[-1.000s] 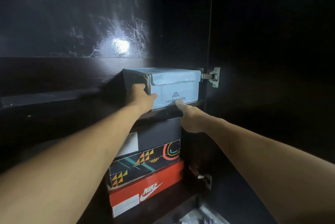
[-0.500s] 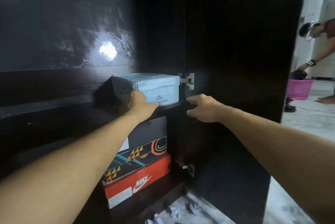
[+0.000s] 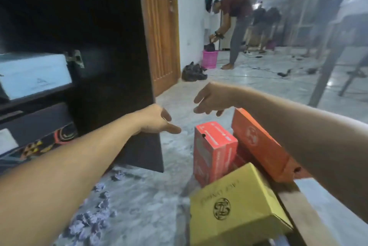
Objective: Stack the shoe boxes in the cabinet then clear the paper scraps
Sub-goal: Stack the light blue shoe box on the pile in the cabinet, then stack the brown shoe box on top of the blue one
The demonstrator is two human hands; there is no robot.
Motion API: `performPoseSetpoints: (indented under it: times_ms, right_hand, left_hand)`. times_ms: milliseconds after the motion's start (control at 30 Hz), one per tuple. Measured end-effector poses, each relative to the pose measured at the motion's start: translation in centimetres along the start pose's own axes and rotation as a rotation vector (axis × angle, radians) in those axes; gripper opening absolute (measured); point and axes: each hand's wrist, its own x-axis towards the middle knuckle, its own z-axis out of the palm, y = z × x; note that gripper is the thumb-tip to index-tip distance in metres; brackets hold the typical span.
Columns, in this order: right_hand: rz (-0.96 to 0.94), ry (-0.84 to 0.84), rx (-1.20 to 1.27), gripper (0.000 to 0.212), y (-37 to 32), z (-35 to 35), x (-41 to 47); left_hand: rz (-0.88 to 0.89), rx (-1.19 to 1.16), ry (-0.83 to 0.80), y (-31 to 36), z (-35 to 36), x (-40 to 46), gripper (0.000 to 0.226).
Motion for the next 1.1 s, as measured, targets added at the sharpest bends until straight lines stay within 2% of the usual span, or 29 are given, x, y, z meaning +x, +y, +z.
performPoseSetpoints:
  times_ms: [67, 233, 400, 567, 800, 900, 967, 1033, 1100]
  right_hand:
    - [0.072, 0.009, -0.006, 0.046, 4.2, -0.9, -2.4]
    - [0.271, 0.025, 0.016, 0.037, 13.8, -2.5, -8.7]
    - [0.461, 0.057, 0.033, 0.039, 22.4, -2.7, -14.1]
    - [0.594, 0.042, 0.126, 0.035, 28.9, -0.9, -19.3]
    - [0.714, -0.049, 0.247, 0.058, 33.3, 6.3, -22.5]
    - [0.708, -0.07, 0.224, 0.065, 32.9, 10.9, -22.7]
    - [0.698, -0.102, 0.173, 0.077, 32.3, 14.2, -22.7]
    - [0.701, -0.15, 0.086, 0.088, 32.0, 17.1, -23.0]
    - [0.715, -0.18, 0.003, 0.093, 32.0, 19.2, -23.5]
  left_hand:
    - [0.062, 0.018, -0.081, 3.3, 3.1, 0.5, 0.07]
    - [0.21, -0.007, -0.19, 10.0, 10.3, 1.3, 0.066]
    - [0.269, -0.07, -0.33, 14.8, 16.8, 2.5, 0.073]
    - [0.315, -0.099, -0.379, 18.5, 22.5, 3.2, 0.065]
    - [0.281, -0.103, -0.603, 18.9, 30.0, 1.3, 0.043]
    - [0.272, -0.071, -0.629, 18.2, 32.5, 0.3, 0.023]
    - [0.29, 0.01, -0.621, 17.7, 34.0, -0.3, 0.006]
    - [0.285, 0.092, -0.617, 17.0, 35.3, -0.8, 0.006]
    - [0.249, 0.12, -0.63, 16.5, 36.4, -1.1, 0.016]
